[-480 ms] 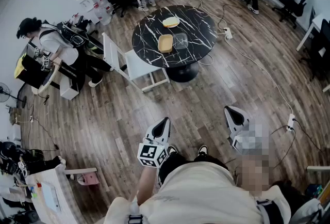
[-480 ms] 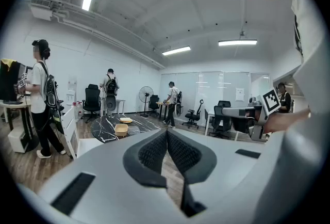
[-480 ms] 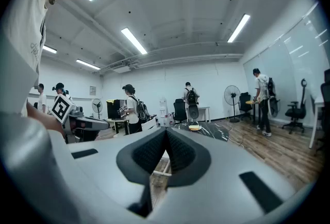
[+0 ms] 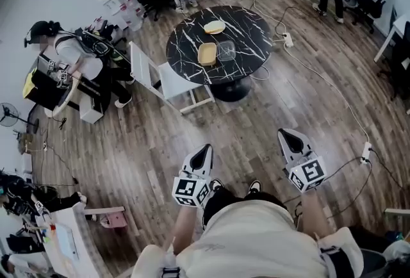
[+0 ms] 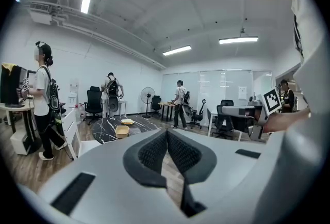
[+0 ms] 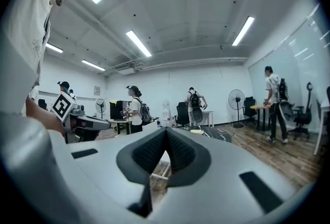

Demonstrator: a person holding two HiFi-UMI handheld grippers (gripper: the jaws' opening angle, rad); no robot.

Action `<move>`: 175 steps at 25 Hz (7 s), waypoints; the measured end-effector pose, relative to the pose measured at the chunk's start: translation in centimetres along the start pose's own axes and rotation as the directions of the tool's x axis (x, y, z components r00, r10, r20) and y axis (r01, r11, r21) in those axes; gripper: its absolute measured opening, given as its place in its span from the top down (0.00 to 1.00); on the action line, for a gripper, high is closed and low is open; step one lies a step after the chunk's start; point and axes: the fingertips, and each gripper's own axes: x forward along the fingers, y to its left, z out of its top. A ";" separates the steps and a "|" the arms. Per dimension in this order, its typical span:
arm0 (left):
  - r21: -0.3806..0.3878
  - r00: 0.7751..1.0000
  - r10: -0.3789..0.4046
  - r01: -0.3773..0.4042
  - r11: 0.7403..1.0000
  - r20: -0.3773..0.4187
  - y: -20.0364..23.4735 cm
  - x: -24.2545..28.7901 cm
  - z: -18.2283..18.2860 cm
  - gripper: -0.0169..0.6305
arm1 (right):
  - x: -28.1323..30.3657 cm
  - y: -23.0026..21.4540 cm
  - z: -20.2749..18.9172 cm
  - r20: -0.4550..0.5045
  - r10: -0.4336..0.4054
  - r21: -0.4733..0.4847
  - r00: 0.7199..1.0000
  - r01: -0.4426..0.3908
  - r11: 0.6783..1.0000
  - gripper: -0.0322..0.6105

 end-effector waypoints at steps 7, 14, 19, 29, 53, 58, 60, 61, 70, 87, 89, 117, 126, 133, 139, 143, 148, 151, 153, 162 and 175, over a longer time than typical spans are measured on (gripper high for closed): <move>-0.004 1.000 0.017 -0.017 1.000 0.013 -0.7 0.6 -0.2 0.95 | 0.3 -0.8 -0.6 -0.007 0.014 -0.038 1.000 -0.014 0.999 0.94; 0.002 0.999 0.032 -0.032 0.999 0.011 -0.1 1.1 0.1 0.95 | 1.0 -1.8 0.4 0.027 0.011 -0.010 1.000 -0.011 1.000 0.66; 0.001 1.000 0.029 -0.029 1.000 0.002 0.2 1.6 0.5 0.95 | 1.7 -1.9 0.4 0.011 0.017 -0.016 1.000 -0.017 1.000 0.67; -0.051 0.999 0.024 -0.026 0.998 -0.043 5.7 5.5 -1.0 0.95 | 8.0 -3.2 -1.6 -0.069 0.030 0.002 0.997 -0.029 1.000 0.69; -0.094 0.999 -0.045 0.047 0.995 0.020 26.1 18.8 3.8 0.95 | 28.7 -5.1 1.6 -0.160 -0.049 -0.033 0.986 0.044 0.998 0.70; -0.105 0.999 -0.038 0.038 0.994 -0.002 27.1 20.3 3.6 0.95 | 30.8 -6.3 1.6 -0.157 -0.046 -0.039 0.987 0.040 0.998 0.70; -0.102 1.000 -0.023 0.022 0.994 -0.007 27.9 21.0 3.7 0.95 | 32.2 -7.2 1.2 -0.162 -0.034 -0.029 0.986 0.030 0.999 0.70; -0.101 1.000 -0.014 0.013 0.995 -0.011 28.3 21.5 3.8 0.95 | 32.9 -7.8 1.0 -0.163 -0.029 -0.022 0.986 0.026 0.999 0.70; -0.063 0.997 0.075 -0.077 0.995 -0.033 33.1 29.2 5.9 0.95 | 42.4 -15.1 0.6 -0.128 0.020 -0.018 0.992 -0.022 1.000 0.71; -0.050 0.995 0.090 -0.092 0.995 -0.033 34.9 44.7 8.7 0.95 | 53.4 -27.1 -2.0 -0.224 0.097 0.026 0.970 -0.094 0.995 0.70; -0.051 0.994 0.098 -0.101 0.994 -0.043 35.1 45.2 8.7 0.95 | 54.2 -27.5 -2.5 -0.243 0.103 0.037 0.964 -0.097 0.995 0.70; -0.069 0.989 -0.087 0.079 0.994 -0.120 39.4 51.2 8.0 0.95 | 58.4 -28.4 -25.1 -0.698 0.004 0.196 0.716 0.185 0.963 0.68; -0.094 0.984 -0.077 0.063 0.994 -0.159 42.1 50.5 6.6 0.95 | 59.1 -29.0 -29.3 -0.768 0.009 0.241 0.640 0.275 0.931 0.68; -0.109 0.984 -0.064 0.046 0.993 -0.166 43.7 50.6 6.1 0.95 | 59.3 -29.3 -30.3 -0.825 -0.003 0.211 0.566 0.312 0.926 0.72; -0.121 0.985 -0.053 0.033 0.992 -0.166 44.3 50.9 6.0 0.95 | 59.3 -29.7 -29.9 -0.852 -0.010 0.146 0.524 0.256 0.956 0.80; -0.124 0.985 -0.056 0.035 0.992 -0.166 44.2 51.0 6.1 0.95 | 59.1 -30.0 -29.8 -0.850 -0.008 0.150 0.527 0.256 0.955 0.84; -0.118 0.985 -0.050 0.031 0.992 -0.164 44.3 50.9 6.3 0.95 | 59.0 -29.7 -29.9 -0.847 -0.016 0.128 0.531 0.234 0.964 0.85; -0.116 0.986 -0.043 0.025 0.993 -0.162 44.3 50.7 6.3 0.95 | 59.0 -29.4 -30.3 -0.851 -0.016 0.102 0.524 0.196 0.975 0.87; -0.115 0.986 -0.040 0.021 0.993 -0.164 44.3 50.5 6.2 0.95 | 59.2 -29.2 -30.4 -0.850 -0.014 0.096 0.526 0.181 0.979 0.88; -0.116 0.985 -0.033 0.014 0.993 -0.167 44.0 50.0 5.8 0.95 | 59.4 -28.9 -30.0 -0.834 -0.011 0.092 0.552 0.158 0.983 0.92; -0.115 0.987 -0.030 0.012 0.993 -0.157 43.6 49.7 6.4 0.95 | 59.0 -29.3 -27.6 -0.801 -0.034 0.071 0.597 0.151 0.986 0.94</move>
